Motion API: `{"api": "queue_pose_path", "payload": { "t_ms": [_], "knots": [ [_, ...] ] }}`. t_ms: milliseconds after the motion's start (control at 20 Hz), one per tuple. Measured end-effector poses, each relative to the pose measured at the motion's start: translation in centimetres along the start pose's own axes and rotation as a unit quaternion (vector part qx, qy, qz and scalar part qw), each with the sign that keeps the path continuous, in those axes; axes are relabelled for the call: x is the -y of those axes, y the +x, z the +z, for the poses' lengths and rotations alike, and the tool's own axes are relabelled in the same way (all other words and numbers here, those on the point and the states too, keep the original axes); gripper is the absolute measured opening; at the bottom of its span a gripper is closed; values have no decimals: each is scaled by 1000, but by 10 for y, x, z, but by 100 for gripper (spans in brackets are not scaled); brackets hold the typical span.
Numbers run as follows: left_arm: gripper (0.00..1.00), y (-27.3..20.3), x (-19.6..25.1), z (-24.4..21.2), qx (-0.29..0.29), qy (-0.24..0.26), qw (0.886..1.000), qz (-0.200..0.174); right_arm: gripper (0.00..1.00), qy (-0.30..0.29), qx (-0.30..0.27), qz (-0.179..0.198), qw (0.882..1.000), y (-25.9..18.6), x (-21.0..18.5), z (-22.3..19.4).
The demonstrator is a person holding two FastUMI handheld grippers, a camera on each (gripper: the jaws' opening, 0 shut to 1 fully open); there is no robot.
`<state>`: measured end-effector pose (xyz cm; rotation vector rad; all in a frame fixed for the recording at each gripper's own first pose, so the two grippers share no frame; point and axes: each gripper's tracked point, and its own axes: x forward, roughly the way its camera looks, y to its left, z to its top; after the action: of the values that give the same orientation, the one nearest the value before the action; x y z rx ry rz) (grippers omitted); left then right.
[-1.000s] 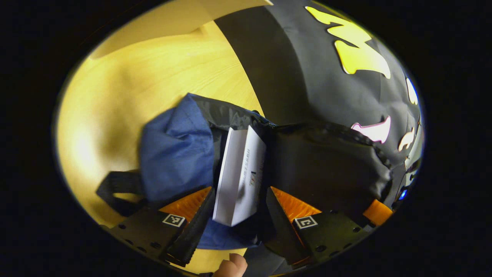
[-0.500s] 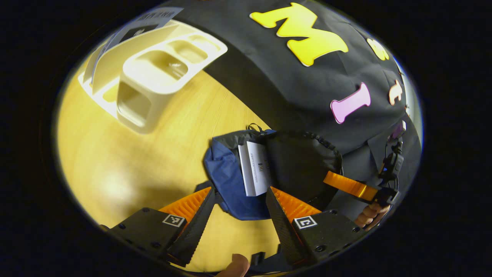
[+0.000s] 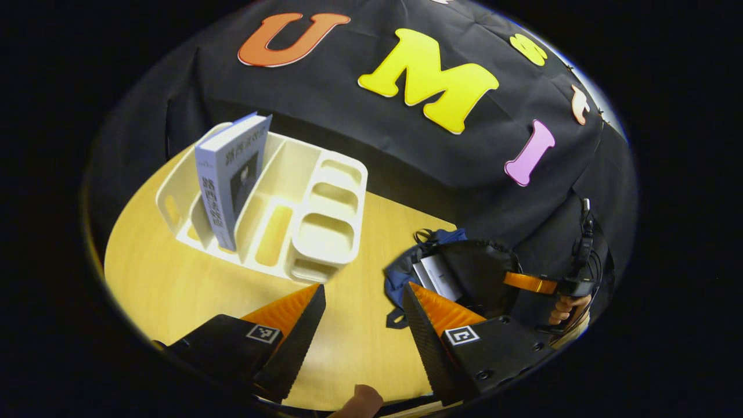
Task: Open the schoolbag, grab two books from the bookshelf and put them into the schoolbag.
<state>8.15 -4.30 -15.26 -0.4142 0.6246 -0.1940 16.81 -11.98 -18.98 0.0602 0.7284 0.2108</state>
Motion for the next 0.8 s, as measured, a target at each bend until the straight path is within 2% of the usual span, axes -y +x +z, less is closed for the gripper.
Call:
{"api": "queue_pose_path", "payload": {
  "t_ms": [200,500,700,800],
  "knots": [
    [87,-6,-54,60,10,61,996,63,0,0,0,-8,1000,1,-3,1],
    [87,16,-106,143,-32,90,990,101,0,6,-3,-21,1000,0,-2,6],
    [87,51,-137,174,-72,92,985,123,0,3,-3,-29,1000,1,-7,10],
    [87,67,-153,170,-112,101,978,142,0,3,-4,-27,1000,2,-8,10]
  ]
}}
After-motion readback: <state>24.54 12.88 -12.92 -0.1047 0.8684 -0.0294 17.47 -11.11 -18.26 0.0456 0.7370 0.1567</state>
